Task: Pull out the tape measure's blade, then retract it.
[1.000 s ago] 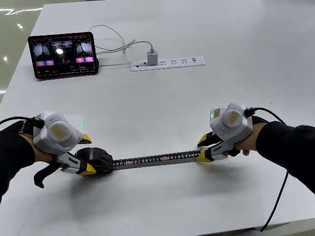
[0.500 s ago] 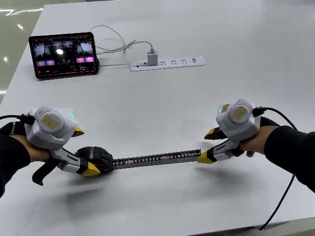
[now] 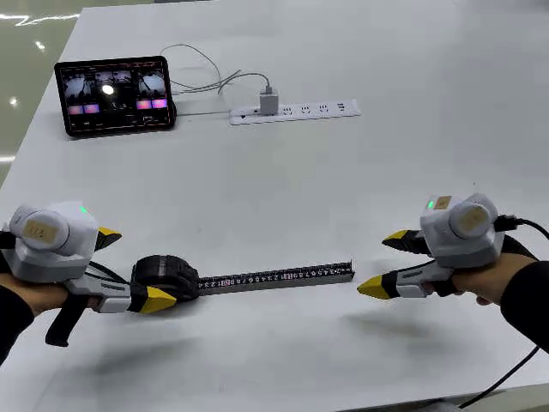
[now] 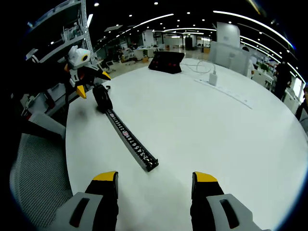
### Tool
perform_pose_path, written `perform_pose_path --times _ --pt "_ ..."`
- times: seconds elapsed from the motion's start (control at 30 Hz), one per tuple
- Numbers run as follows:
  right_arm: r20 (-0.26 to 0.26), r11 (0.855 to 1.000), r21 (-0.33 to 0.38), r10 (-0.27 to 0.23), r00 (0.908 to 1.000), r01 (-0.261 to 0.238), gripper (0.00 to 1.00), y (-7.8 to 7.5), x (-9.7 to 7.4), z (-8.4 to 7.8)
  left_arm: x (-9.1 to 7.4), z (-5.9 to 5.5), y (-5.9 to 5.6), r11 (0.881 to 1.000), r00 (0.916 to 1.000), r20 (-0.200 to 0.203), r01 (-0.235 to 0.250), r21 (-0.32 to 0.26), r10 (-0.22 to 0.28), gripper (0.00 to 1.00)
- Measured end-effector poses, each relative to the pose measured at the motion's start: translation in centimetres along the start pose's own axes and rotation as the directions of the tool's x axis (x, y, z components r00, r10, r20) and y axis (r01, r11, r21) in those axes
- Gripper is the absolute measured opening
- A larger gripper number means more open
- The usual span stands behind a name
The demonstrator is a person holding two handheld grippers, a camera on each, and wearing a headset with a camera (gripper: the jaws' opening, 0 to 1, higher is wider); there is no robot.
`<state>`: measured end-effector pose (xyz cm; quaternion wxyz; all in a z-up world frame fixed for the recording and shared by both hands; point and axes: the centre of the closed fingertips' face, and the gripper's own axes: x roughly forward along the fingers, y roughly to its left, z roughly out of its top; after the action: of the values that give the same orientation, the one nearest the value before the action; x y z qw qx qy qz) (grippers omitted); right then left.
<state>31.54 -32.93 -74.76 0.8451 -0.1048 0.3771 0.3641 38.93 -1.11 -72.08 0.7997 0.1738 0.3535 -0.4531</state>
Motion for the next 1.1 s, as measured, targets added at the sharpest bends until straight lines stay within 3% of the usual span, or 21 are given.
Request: perform_pose_path --times 0.17,0.5,0.63,0.7,0.77,1.0,1.1 --pt "0.033 0.999 -0.004 -0.044 0.9985 0.044 0.62 0.1 -1.6 0.0 -0.9 0.0 0.6 0.999 0.9982 0.033 -0.049 -0.013 0.049 0.92" --pt "0.031 0.995 -0.027 -0.099 0.9946 0.099 0.68 0.8 -3.9 -1.2 -2.0 -2.2 0.2 0.990 0.9939 0.052 -0.091 -0.103 0.097 0.99" --pt "0.038 0.994 0.002 -0.107 0.9936 0.107 0.72 0.5 -4.8 -2.2 -2.7 -2.9 0.3 0.985 0.9901 0.068 -0.113 -0.133 0.123 0.99" --pt "0.042 0.992 0.003 -0.128 0.9909 0.128 0.74 0.4 -5.0 -2.8 -3.2 -3.4 0.3 0.983 0.9874 0.080 -0.125 -0.131 0.136 0.99" --pt "0.079 0.988 -0.028 -0.148 0.9858 0.150 0.78 0.1 -5.2 -3.0 -3.6 -3.3 0.1 0.989 0.9816 0.135 -0.125 -0.079 0.135 0.99" --pt "0.089 0.984 0.032 -0.175 0.9805 0.173 0.87 -0.2 -6.2 -4.9 -4.9 -6.2 0.1 0.981 0.9769 0.116 -0.169 -0.097 0.180 0.99" --pt "0.088 0.984 0.054 -0.175 0.9806 0.171 0.92 0.1 -6.9 -5.2 -5.5 -6.8 0.3 0.975 0.9723 0.118 -0.189 -0.113 0.202 0.99"
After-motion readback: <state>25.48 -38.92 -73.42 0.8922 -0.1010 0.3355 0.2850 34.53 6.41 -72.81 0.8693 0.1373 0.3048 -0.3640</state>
